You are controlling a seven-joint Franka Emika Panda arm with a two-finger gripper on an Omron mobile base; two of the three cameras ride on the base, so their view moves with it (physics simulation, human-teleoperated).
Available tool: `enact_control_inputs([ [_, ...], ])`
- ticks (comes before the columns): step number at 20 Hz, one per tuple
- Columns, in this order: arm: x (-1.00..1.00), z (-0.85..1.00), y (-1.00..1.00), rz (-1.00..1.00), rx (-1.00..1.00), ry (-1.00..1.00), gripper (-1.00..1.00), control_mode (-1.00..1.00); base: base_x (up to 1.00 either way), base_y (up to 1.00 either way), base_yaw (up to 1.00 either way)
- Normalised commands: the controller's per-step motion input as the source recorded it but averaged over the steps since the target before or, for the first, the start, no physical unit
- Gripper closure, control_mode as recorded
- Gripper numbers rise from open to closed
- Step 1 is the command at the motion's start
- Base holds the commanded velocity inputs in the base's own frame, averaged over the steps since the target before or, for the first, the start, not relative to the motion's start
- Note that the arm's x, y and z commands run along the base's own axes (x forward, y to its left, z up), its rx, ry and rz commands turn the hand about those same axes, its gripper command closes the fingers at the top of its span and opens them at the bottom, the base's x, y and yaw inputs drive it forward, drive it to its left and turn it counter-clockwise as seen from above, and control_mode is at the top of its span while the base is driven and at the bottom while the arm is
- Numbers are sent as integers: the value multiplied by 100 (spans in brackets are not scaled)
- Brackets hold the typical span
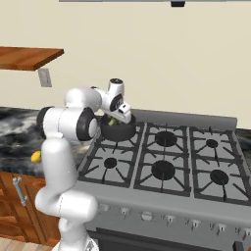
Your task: Put the lemon and broccoli in the pot. Retrieve the spatula and lightly stir the vegetables in the pot.
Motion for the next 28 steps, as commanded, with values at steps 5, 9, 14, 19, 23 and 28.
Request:
enact_control_inputs([
  [5,24,-34,0,0,0,6,100,-100,0,0,0],
  [9,15,-17,0,0,0,3,-100,-100,0,0,0],
  [14,4,-6,0,0,-4,1,-100,-100,0,0,0],
  [19,-4,19,0,0,0,0,-100,-100,0,0,0],
  [23,-14,30,1,0,0,0,-100,-100,0,0,0],
  [28,-67,54,28,4,0,-1,-100,-100,0,0,0],
])
